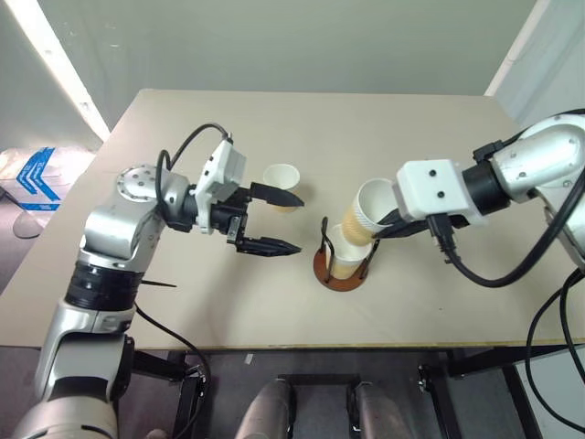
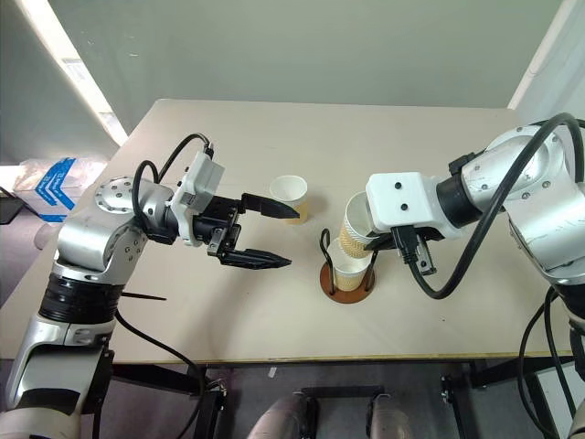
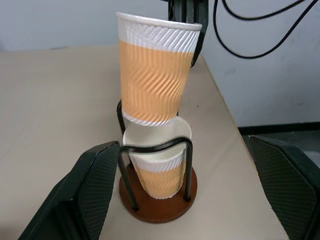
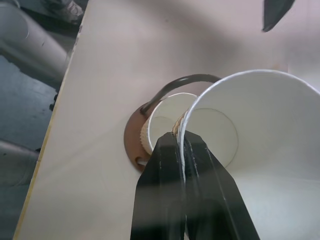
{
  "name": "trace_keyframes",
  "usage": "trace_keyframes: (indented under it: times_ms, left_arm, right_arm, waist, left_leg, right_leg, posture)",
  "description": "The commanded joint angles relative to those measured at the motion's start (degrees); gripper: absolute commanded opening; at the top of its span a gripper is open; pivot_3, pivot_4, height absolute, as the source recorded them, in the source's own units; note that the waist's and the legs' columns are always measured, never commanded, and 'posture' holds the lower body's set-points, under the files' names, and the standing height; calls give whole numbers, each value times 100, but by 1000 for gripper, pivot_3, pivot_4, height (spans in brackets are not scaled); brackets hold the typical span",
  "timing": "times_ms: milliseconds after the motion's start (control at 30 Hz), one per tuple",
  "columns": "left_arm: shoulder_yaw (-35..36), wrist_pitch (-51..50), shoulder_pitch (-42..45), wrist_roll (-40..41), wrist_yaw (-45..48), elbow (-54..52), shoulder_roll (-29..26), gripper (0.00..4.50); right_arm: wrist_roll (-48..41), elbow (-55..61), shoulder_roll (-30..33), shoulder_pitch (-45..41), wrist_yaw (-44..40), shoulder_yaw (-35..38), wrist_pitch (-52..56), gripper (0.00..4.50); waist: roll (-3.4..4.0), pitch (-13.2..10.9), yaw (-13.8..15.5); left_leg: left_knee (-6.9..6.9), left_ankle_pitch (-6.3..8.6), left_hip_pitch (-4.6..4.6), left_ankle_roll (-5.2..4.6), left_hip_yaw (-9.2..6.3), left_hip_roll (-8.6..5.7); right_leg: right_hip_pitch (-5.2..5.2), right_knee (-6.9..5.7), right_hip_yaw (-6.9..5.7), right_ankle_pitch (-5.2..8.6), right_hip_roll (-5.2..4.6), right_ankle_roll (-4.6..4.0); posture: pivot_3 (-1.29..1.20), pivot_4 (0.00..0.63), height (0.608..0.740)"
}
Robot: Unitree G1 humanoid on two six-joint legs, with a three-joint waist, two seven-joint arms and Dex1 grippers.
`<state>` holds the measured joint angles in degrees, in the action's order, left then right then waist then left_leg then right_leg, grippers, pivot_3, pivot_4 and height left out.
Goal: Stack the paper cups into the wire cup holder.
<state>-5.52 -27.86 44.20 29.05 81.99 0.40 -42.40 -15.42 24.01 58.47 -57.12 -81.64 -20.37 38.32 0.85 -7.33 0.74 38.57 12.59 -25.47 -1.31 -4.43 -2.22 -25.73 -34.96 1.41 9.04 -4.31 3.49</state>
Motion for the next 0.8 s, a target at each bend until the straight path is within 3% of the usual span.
trace_keyframes:
  times_ms: [33, 467, 567, 800]
  left_arm:
    - [130, 215, 397, -126, 70, 12, -160, 4500]
    - [75, 373, 811, -224, 206, 153, -167, 4500]
    - [52, 404, 805, -253, 205, 164, -158, 4500]
    - [16, 636, 1047, -644, -319, 240, 66, 4500]
  right_arm:
    - [115, 136, -40, 1, -14, 8, -129, 56]
    - [620, 180, -344, 99, 46, -389, -376, 56]
    - [695, 136, -417, 37, 36, -390, -346, 643]
    - [566, 108, -614, -34, 275, -64, 37, 3047]
  waist:
    - [0, 0, 0]
    - [0, 0, -15]
    - [0, 0, -14]
    - [-1, 0, -10]
  left_leg:
    - [0, 0, 0, 0, 0, 0]
    - [2, 1, 2, -5, 0, 2]
    - [3, 1, 1, -5, -1, 1]
    - [3, 2, 1, -4, -2, 2]
  right_leg:
    - [0, 0, 0, 0, 0, 0]
    - [-1, 1, -1, -5, 0, -8]
    - [0, 1, -1, -6, 0, -8]
    - [1, 0, -2, -7, 0, -10]
  posture:
    - [0, 150, 740]
    - [0, 150, 740]
    - [0, 150, 740]
    - [0, 150, 740]
